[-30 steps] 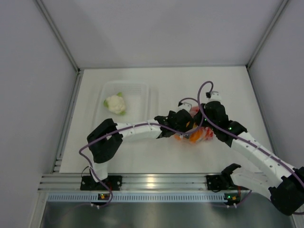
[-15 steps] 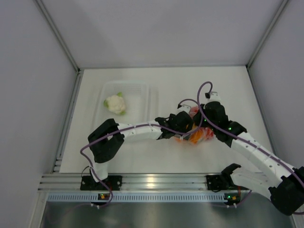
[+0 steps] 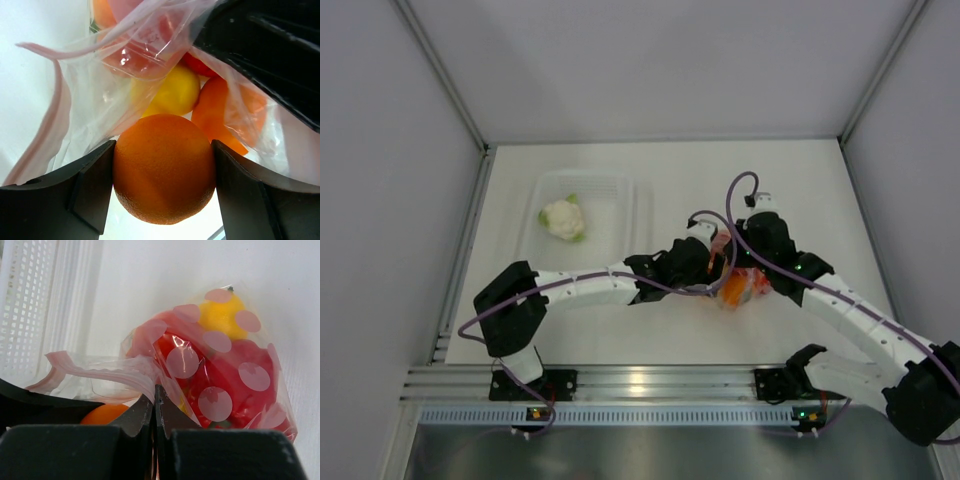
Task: Open the zip-top bag and remove the fake food
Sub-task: Pick up the fake fruit from the zipper food storage bag, then place the fake fruit in the bin, then pick up the fake fruit from the zipper food storage bag.
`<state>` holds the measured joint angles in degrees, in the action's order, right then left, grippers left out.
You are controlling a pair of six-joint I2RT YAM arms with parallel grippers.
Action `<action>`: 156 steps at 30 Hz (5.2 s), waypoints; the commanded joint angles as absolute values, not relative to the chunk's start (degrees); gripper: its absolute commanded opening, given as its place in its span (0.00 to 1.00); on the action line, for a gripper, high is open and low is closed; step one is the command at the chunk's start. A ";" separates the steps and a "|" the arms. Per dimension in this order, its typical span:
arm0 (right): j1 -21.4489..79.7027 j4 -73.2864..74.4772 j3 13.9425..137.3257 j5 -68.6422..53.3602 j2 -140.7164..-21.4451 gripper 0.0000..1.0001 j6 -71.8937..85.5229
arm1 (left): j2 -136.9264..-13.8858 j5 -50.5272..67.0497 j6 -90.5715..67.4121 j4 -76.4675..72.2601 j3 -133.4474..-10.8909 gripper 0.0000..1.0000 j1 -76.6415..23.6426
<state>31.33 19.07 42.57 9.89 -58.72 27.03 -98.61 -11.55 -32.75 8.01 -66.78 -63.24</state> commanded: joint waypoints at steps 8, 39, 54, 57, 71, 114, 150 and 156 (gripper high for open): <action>32.87 13.36 44.21 9.67 -58.80 0.00 24.35 | -89.65 -20.56 -29.45 0.62 -62.14 0.00 -64.07; 42.79 6.07 36.48 16.16 -49.83 0.00 21.53 | -87.19 -33.23 -40.32 -5.19 -62.66 0.00 -63.98; 44.91 5.19 34.10 28.21 -56.33 0.00 25.22 | -78.07 -18.90 -47.28 -5.19 -60.74 0.00 -63.90; 44.74 5.01 34.98 28.39 -58.62 0.00 25.66 | -74.29 -16.35 -47.81 -5.36 -58.89 0.00 -63.11; 44.56 7.73 37.44 29.62 -56.08 0.00 26.98 | -65.65 -29.12 -39.46 9.84 -57.75 0.00 -52.23; 45.61 26.72 57.12 24.35 -55.45 0.00 22.06 | -74.89 11.32 -37.00 11.43 -66.18 0.97 -21.62; 49.66 21.36 59.16 22.50 -64.08 0.00 25.31 | -74.71 -3.15 -20.12 -6.42 -52.48 0.49 -60.38; 49.22 23.55 56.78 24.43 -61.79 0.00 23.91 | -72.87 -11.06 -24.96 -7.29 -50.28 0.48 -60.38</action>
